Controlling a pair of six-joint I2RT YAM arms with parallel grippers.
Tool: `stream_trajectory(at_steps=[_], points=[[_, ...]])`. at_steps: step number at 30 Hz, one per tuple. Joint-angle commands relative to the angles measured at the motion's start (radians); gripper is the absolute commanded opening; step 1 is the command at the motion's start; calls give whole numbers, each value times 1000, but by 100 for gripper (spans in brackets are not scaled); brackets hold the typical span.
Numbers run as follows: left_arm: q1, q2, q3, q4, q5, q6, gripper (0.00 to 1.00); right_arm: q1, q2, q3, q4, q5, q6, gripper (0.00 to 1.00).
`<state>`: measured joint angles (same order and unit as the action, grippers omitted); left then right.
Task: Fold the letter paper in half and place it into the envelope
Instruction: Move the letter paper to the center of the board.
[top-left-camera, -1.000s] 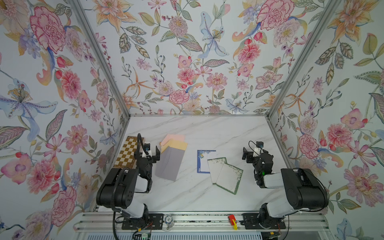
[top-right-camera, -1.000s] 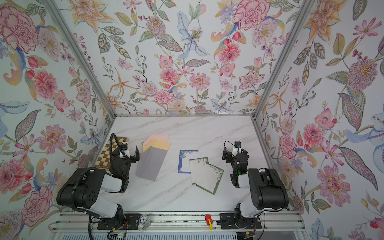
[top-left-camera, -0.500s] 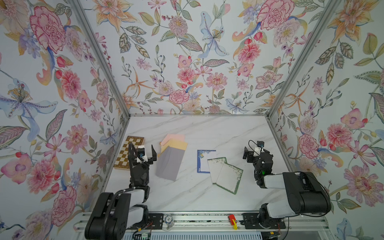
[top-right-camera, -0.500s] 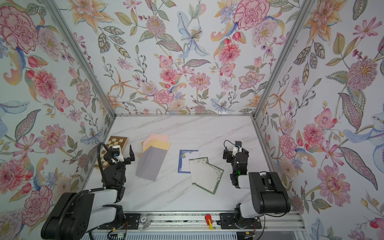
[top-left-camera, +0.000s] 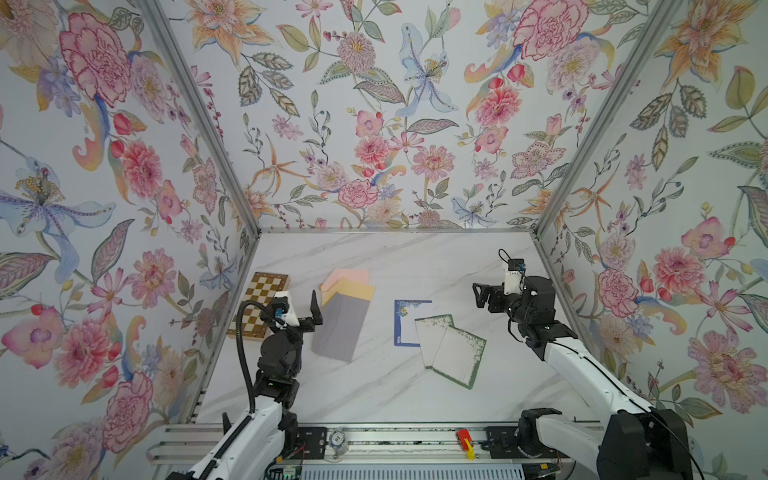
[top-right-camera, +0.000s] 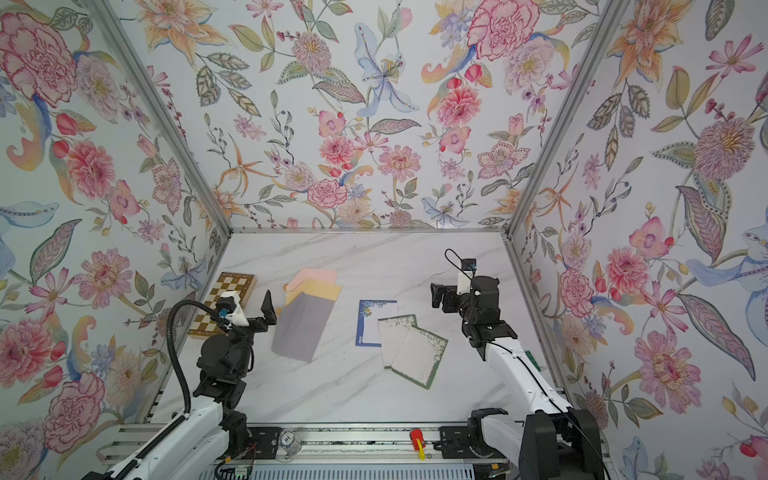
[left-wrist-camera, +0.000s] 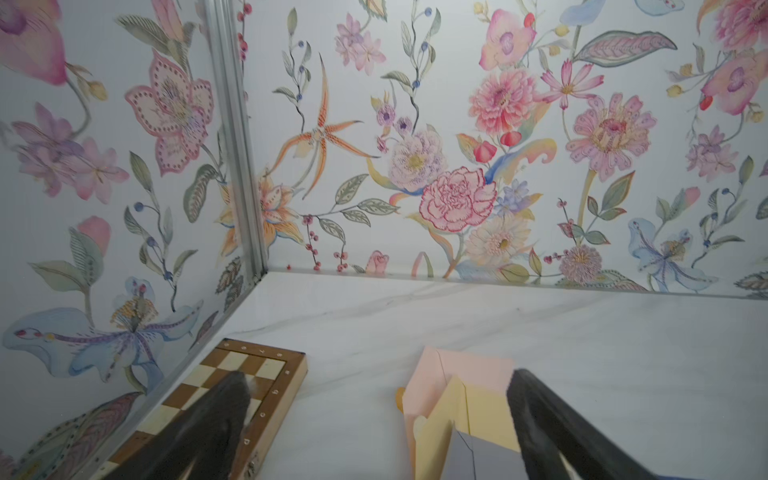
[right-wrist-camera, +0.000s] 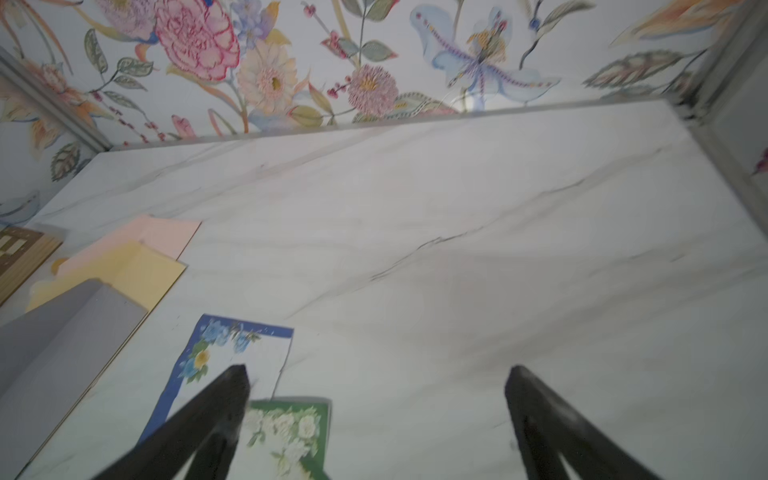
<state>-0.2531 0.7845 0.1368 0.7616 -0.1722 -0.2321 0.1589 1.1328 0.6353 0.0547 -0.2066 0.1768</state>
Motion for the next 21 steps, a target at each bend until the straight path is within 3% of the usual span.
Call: stream_trajectory(at_steps=[1,13,21], points=[[-63,73,34,-71,-22,-99,100,81,38,-13,-199,-81,109,99],[-352,446,305,-204,-13,-32,100,323,187,6,-283,25,174,99],[-384,509,332,-184,-7,-37,99,417,198,-16,-319,-44,216,97]])
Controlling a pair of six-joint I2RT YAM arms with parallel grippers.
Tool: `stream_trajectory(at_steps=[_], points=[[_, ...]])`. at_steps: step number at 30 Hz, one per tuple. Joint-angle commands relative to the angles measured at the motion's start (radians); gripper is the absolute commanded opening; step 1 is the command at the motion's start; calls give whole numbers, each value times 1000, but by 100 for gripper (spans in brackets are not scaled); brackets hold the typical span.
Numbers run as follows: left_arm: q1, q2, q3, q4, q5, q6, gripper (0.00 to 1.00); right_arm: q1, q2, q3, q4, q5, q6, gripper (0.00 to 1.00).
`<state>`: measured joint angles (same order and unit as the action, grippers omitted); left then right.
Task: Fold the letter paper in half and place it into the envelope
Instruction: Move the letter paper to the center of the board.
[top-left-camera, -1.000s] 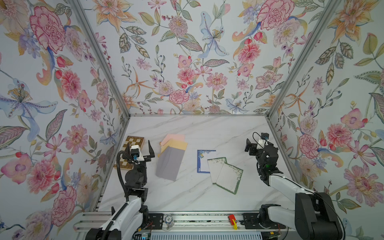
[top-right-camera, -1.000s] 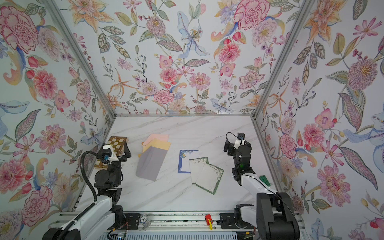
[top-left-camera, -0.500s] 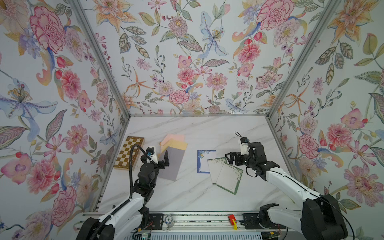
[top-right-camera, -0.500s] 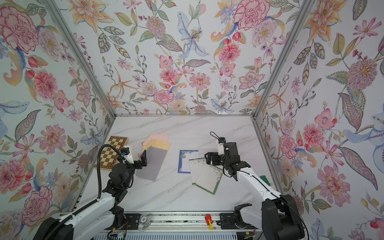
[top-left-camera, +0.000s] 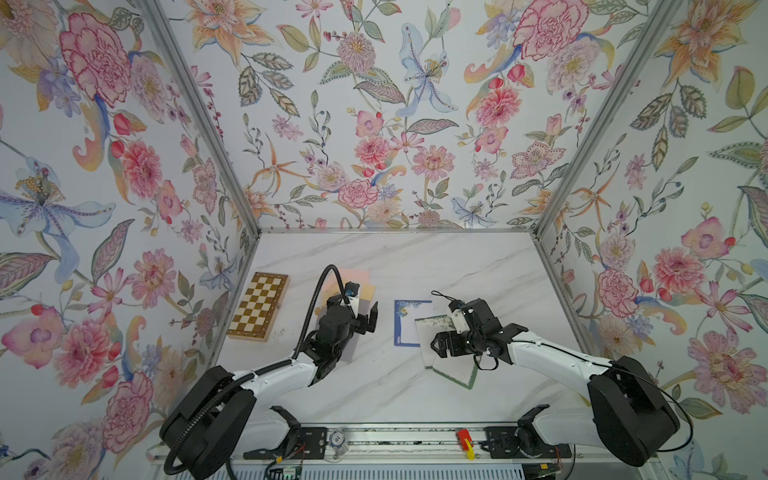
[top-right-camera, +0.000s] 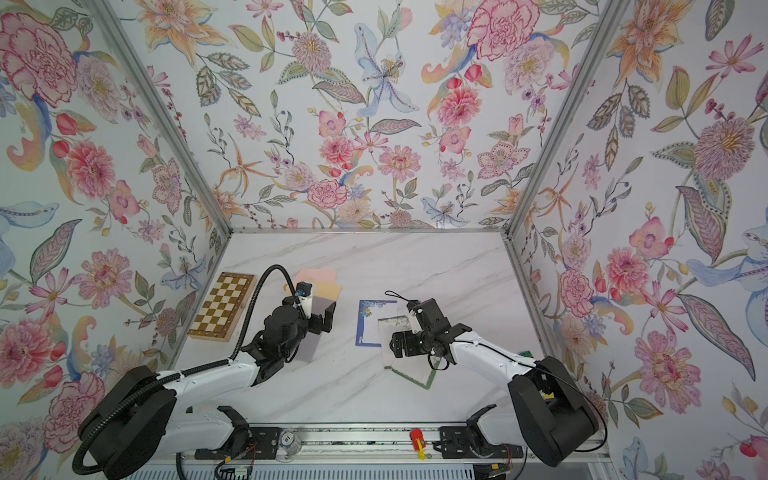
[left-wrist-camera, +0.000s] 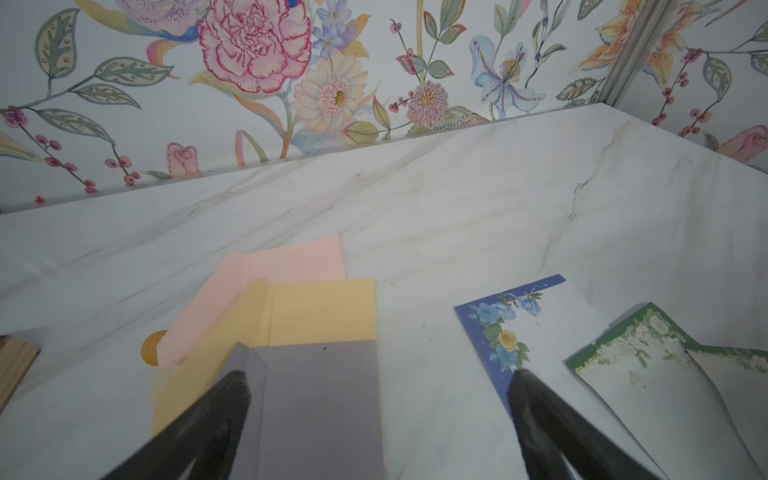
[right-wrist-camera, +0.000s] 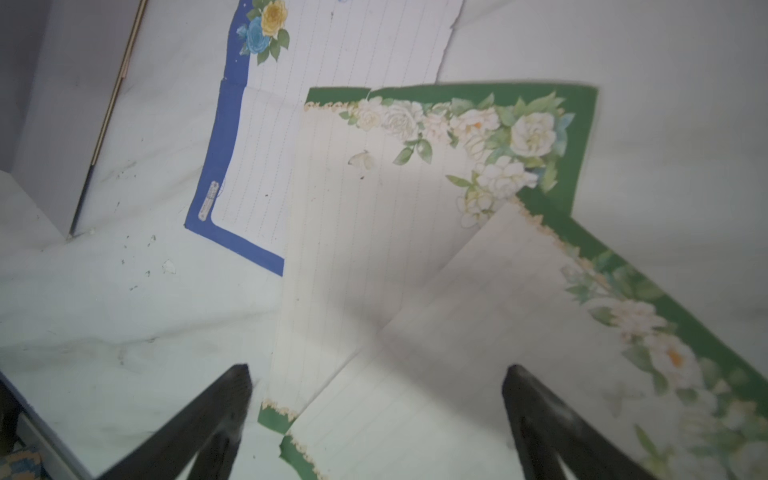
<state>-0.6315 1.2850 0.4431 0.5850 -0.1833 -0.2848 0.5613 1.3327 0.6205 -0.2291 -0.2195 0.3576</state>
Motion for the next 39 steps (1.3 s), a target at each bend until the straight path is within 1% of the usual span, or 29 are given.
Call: stream_trajectory(at_steps=[1,7,13,19,23,28,31,33,34,36,38,39], points=[[-5,12,28,-9,5,19,100,18,-4,-10,-26,-46,48,97],[-8,26,44,-18,14,22,100,19,29,-33,36,-75,95,93],[-10,17,42,-25,5,27,100,19,129,0,65,-96,117,91],[-9,5,36,-33,-5,32,100,10,238,63,99,-88,146,90],[-11,0,29,-31,-12,32,100,-29,311,107,162,-120,253,90],[-10,-3,17,-22,-10,15,100,-89,388,108,356,-227,450,86],[-11,-10,14,-15,2,0,99,-101,398,113,443,-287,508,84],[-11,-13,8,-2,13,-16,100,-103,387,132,439,-304,484,84],[-12,-15,5,9,21,-26,100,-102,375,150,411,-305,446,83],[-13,-14,2,25,46,-53,100,-108,350,202,300,-303,337,83],[-19,-8,3,36,70,-85,100,-124,321,274,137,-276,199,83],[-24,-5,5,38,81,-100,100,-138,309,306,72,-260,154,83]])
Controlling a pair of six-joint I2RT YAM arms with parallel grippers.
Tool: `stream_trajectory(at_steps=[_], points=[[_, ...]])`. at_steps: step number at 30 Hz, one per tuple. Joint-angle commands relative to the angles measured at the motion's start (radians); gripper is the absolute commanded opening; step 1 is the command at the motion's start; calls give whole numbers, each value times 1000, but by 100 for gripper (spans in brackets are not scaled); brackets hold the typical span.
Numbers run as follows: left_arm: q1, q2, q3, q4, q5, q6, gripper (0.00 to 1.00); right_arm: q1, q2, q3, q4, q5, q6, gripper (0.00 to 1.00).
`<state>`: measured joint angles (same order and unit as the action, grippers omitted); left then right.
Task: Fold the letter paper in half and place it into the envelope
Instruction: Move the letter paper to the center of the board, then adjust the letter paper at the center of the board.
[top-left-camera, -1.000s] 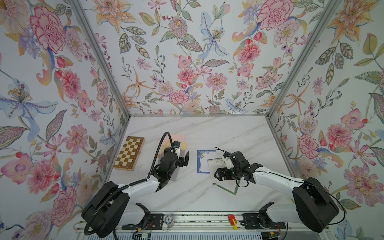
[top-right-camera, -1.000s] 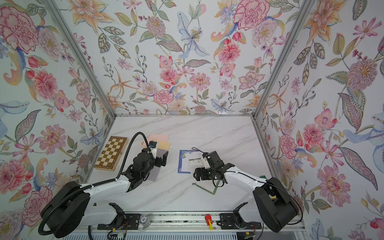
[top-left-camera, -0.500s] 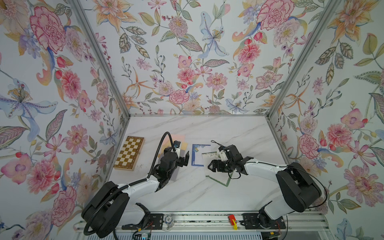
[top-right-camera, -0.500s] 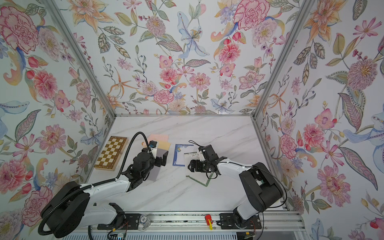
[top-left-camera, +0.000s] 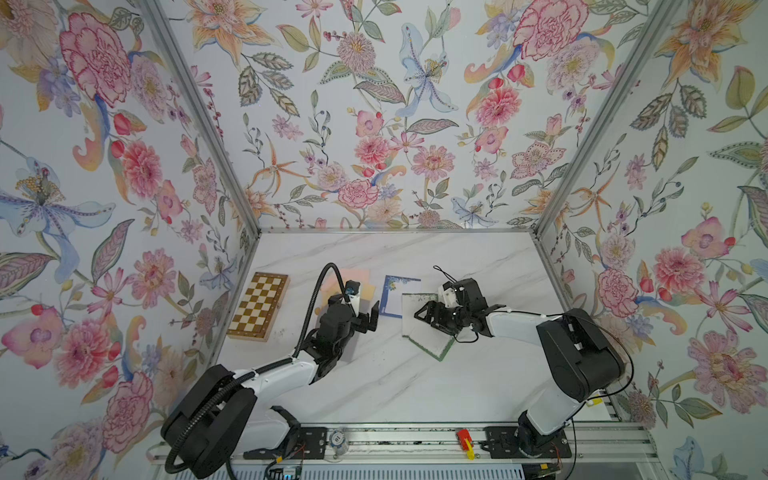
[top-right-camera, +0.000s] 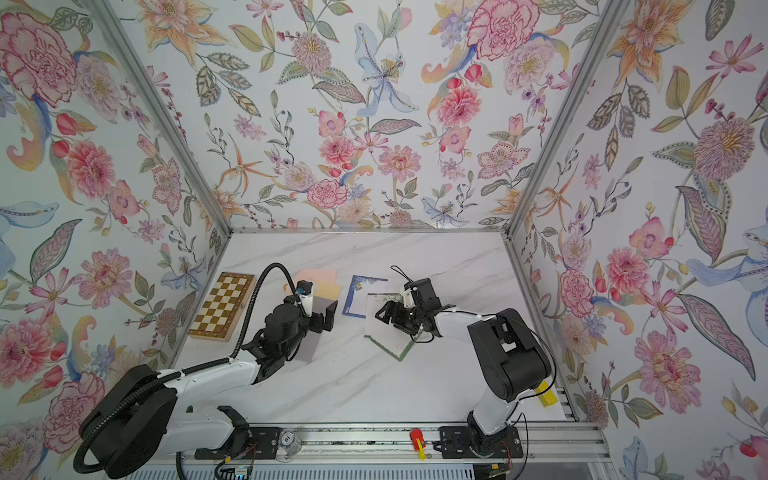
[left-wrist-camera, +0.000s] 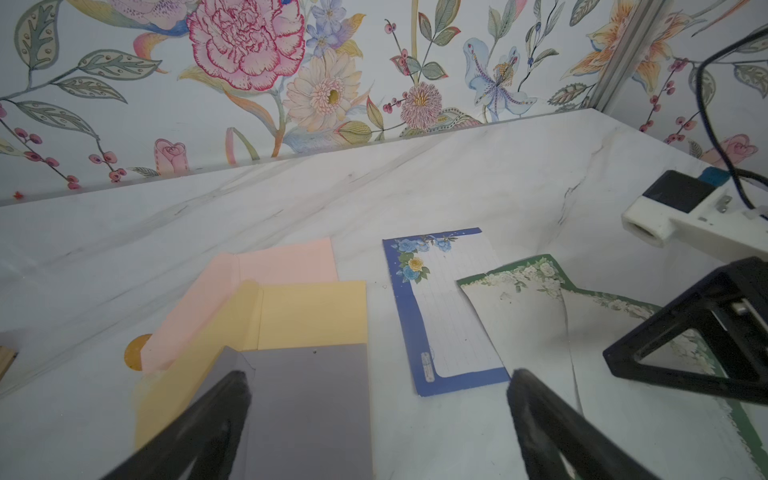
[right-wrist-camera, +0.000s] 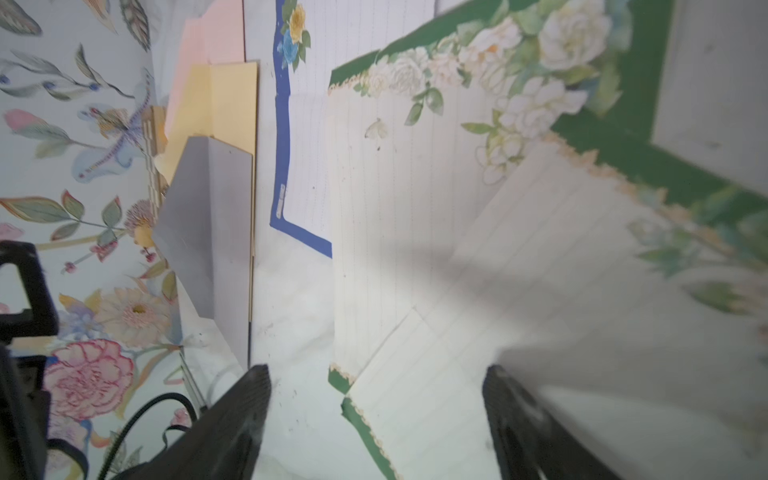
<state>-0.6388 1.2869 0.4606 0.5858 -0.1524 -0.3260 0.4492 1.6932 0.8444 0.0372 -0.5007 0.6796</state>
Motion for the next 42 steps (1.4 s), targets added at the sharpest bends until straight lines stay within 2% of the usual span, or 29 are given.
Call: stream_trajectory(at_steps=[1,5,11,19,29,36,42], points=[[-25,-2,-11,39,58,-72,100,-40,-65,112,-263,37,-225,84],[-74,31,10,26,76,-109,100,-105,-97,208,-474,95,-383,84],[-135,99,29,48,131,-207,100,-157,-92,239,-576,144,-484,84],[-162,176,29,150,288,-390,98,-113,-52,242,-578,203,-521,80],[-176,266,109,131,401,-416,96,-64,-15,221,-577,237,-526,75],[-174,354,151,149,505,-458,92,-67,-23,189,-570,241,-525,74],[-174,394,172,143,526,-475,85,-66,-42,151,-540,210,-511,68]])
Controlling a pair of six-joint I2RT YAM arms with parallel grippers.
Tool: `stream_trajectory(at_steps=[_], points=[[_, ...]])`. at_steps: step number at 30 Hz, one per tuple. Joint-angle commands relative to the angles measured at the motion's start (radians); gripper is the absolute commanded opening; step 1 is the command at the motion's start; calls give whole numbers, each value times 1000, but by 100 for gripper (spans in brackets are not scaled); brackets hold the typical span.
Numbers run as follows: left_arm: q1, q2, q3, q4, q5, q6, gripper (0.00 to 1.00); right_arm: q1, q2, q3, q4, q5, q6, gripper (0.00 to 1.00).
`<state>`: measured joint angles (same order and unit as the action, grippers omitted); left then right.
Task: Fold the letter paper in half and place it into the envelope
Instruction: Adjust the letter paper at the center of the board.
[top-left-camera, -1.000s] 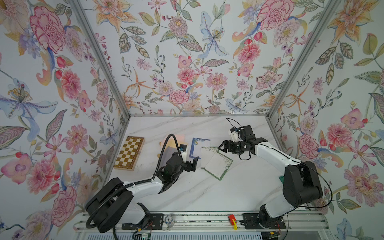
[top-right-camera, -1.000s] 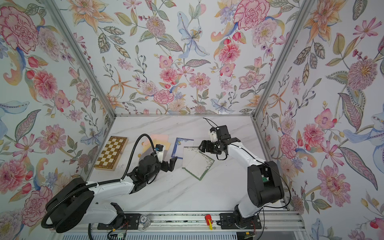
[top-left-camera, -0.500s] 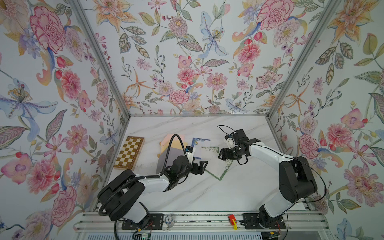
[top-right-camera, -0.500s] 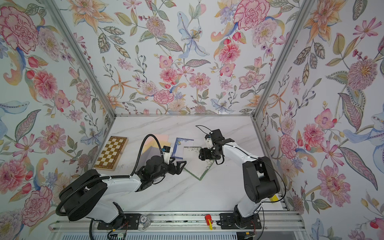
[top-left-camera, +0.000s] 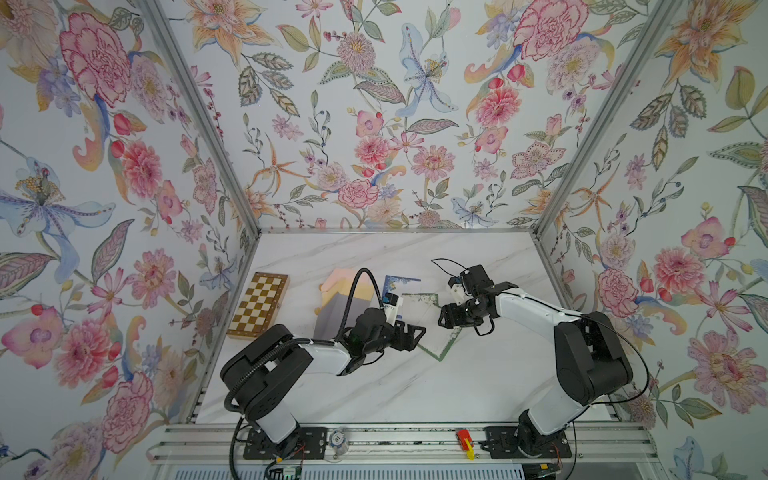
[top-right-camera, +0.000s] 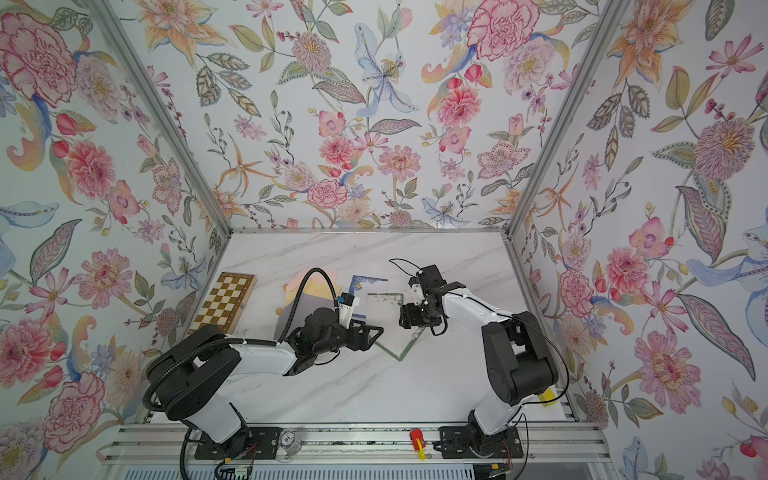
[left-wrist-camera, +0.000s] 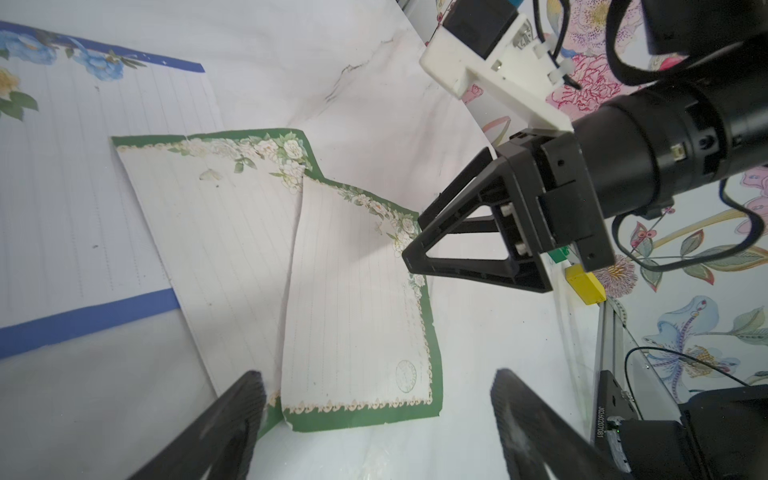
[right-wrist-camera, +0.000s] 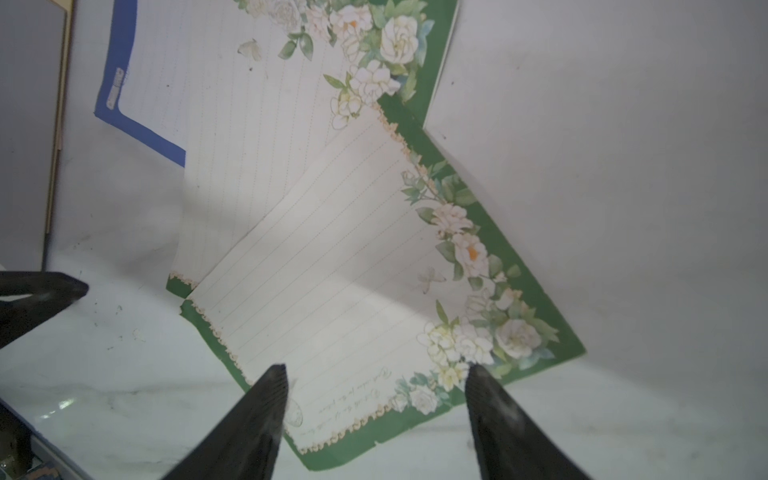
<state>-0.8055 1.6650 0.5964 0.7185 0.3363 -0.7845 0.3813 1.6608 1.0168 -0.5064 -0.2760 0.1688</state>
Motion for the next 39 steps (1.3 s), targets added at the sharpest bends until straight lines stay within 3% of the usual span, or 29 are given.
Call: stream_trajectory(at_steps=[1,9,17,30,39], points=[[-8,21,42,3,43,-16,84,2,-14,-27,9,-15,2,67],[-8,39,62,-31,66,-12,76,-2,-19,-19,18,-6,-18,63],[-6,59,68,-46,83,-22,76,-5,2,-4,25,-24,-31,61],[-8,11,-13,-47,158,-113,74,-39,91,125,-3,26,-163,66],[-9,-31,-32,-105,162,-132,76,-65,152,144,-5,29,-177,68]])
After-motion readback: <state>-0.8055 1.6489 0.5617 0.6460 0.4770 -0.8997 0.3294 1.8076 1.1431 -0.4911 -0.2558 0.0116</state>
